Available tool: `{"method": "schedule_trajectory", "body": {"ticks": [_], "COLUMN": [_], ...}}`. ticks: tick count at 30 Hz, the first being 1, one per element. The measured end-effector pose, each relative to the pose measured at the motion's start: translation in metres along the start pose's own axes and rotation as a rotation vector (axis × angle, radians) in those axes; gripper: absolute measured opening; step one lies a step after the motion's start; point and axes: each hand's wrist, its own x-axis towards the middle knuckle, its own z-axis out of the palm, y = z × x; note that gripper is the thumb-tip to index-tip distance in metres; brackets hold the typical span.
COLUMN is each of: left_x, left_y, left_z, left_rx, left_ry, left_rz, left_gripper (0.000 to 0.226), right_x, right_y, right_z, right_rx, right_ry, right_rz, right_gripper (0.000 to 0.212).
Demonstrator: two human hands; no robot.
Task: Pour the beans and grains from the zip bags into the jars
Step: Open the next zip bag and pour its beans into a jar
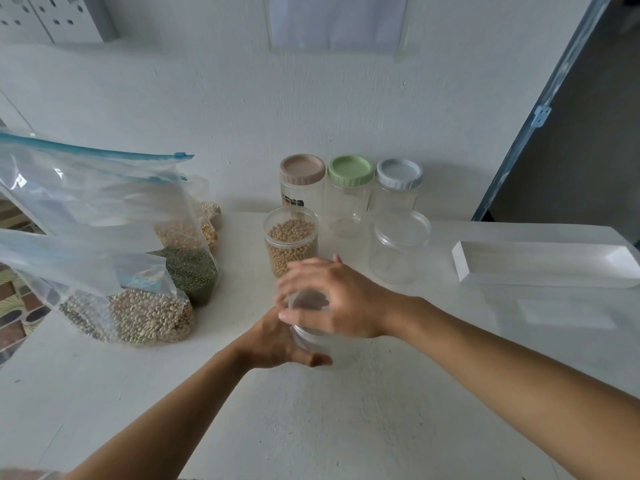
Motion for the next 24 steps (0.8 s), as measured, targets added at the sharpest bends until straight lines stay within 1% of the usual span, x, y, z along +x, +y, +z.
{"method": "schedule_trajectory", "body": {"ticks": [1, 2, 3, 4, 5, 7, 8, 10, 11, 12, 13, 14, 15, 17, 19, 22, 24], "left_x": [0.001, 0.002, 0.002, 0.002, 0.001, 0.001, 0.002, 0.003, 0.003, 0.003, 0.003, 0.003, 0.003, 0.003, 0.004, 0.007, 0.008], "left_y": [0.002, 0.002, 0.001, -0.001, -0.002, -0.002, -0.001, 0.000, -0.001, -0.003, -0.005, -0.006, -0.006, -0.005, -0.003, -0.003, -0.004], "left_z": [0.000, 0.001, 0.001, 0.001, 0.001, 0.000, 0.000, 0.000, 0.000, 0.000, 0.000, 0.000, 0.000, 0.001, 0.001, 0.002, 0.002], "left_rx": [-0.002, -0.017, -0.034, -0.049, -0.061, -0.068, -0.069, -0.068, -0.063, -0.057, -0.046, -0.037, -0.031, -0.035, -0.044, -0.050, -0.044], "left_ry": [-0.010, -0.010, -0.004, -0.001, -0.002, -0.007, -0.011, -0.002, -0.003, -0.008, -0.013, -0.012, -0.002, 0.016, 0.006, -0.011, -0.022], "left_rz": [0.005, 0.012, 0.011, 0.002, -0.013, -0.041, -0.052, -0.066, -0.066, -0.059, -0.054, -0.054, -0.047, -0.026, -0.012, -0.032, -0.056], "left_gripper": [0.083, 0.081, 0.080, 0.079, 0.078, 0.077, 0.080, 0.092, 0.097, 0.099, 0.100, 0.100, 0.099, 0.097, 0.095, 0.095, 0.095], "right_x": [0.000, 0.000, 0.000, 0.000, 0.001, 0.003, 0.005, 0.008, 0.009, 0.009, 0.008, 0.007, 0.006, 0.003, 0.000, 0.000, 0.003], "right_y": [-0.001, -0.003, -0.004, -0.005, -0.005, -0.007, -0.006, -0.002, 0.001, 0.002, 0.003, 0.003, 0.002, -0.003, -0.008, -0.010, -0.007], "right_z": [-0.001, -0.001, 0.000, 0.003, 0.006, 0.006, 0.003, -0.006, -0.011, -0.015, -0.016, -0.016, -0.015, -0.010, -0.001, 0.002, -0.003], "right_rx": [-0.133, -0.293, -0.433, -0.521, -0.558, -0.543, -0.505, -0.333, -0.219, -0.125, -0.086, -0.126, -0.242, -0.493, -0.575, -0.554, -0.501], "right_ry": [0.039, 0.034, 0.008, -0.014, -0.020, -0.019, -0.047, -0.164, -0.211, -0.228, -0.210, -0.176, -0.147, -0.145, -0.118, -0.042, -0.093], "right_rz": [0.031, 0.089, 0.162, 0.215, 0.233, 0.180, 0.131, 0.056, 0.048, 0.058, 0.077, 0.106, 0.151, 0.278, 0.323, 0.223, 0.134], "right_gripper": [0.051, 0.062, 0.068, 0.070, 0.070, 0.064, 0.062, 0.060, 0.061, 0.063, 0.066, 0.069, 0.074, 0.085, 0.085, 0.068, 0.067]}}
